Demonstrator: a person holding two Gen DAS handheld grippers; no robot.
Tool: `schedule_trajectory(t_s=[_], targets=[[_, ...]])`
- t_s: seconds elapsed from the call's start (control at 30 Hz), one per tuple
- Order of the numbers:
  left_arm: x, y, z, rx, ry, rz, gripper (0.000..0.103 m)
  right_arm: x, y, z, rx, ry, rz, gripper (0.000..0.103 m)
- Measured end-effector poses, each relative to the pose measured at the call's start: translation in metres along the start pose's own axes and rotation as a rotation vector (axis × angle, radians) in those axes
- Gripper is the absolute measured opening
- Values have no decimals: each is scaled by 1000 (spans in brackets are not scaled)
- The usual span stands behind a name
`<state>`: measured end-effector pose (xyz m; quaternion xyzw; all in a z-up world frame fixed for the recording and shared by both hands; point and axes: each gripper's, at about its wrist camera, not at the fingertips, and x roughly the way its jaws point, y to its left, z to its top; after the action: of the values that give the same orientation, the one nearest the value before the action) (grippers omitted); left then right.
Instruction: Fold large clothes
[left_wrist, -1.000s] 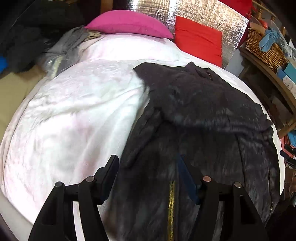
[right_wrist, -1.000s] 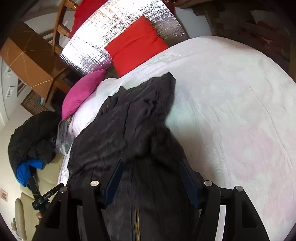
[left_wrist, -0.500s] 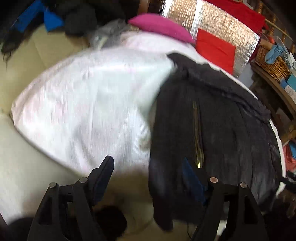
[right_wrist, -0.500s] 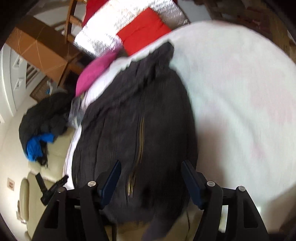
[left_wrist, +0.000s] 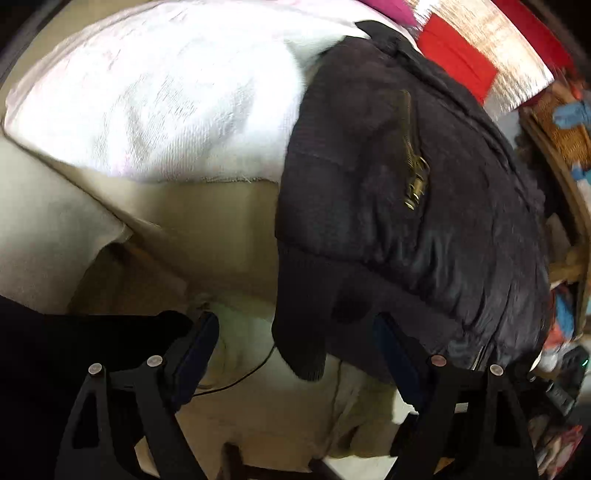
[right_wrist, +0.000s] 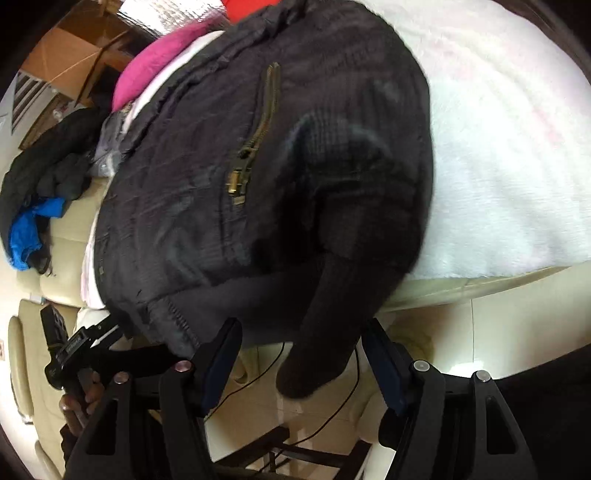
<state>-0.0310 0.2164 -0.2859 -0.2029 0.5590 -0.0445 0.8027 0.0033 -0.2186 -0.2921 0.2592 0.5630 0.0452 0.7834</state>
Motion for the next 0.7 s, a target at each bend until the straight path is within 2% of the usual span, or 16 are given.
schedule_trajectory(t_s=[0.07, 0.13, 0.17, 0.2, 0.23, 0.27, 0.33, 0.43, 0.53, 0.6, 0.7], targets=[[1, 1, 0, -5, 3, -52, 83, 6, -2, 2, 20, -7, 25, 68], [2, -6, -1, 37, 7, -77, 57, 10, -1, 2, 8, -6, 7, 29], [2, -14, -4, 92, 20, -74, 34, 9, 3, 0, -21, -6, -30, 27], [4, -22, -4, 132, 18, -56, 24, 5, 9, -1, -36, -8, -53, 22], [3, -27, -5, 161, 7, -36, 21, 2, 11, -3, -44, -9, -62, 18], [1, -28, -5, 175, 1, -31, 11, -2, 13, -4, -49, -12, -68, 16], [-7, -25, -4, 164, -11, -58, 8, -14, 18, -5, -60, -22, -73, 12], [-21, -29, -2, 173, -33, -84, 8, -40, 29, -5, -100, -57, -54, 10], [-33, -45, 5, 210, -58, -128, 7, -69, 39, -2, -134, -98, 7, 10], [-46, -56, 13, 243, -93, -162, 7, -91, 49, 2, -175, -152, 52, 10], [-67, -63, 27, 265, -144, -215, 8, -119, 63, 13, -242, -235, 70, 10]])
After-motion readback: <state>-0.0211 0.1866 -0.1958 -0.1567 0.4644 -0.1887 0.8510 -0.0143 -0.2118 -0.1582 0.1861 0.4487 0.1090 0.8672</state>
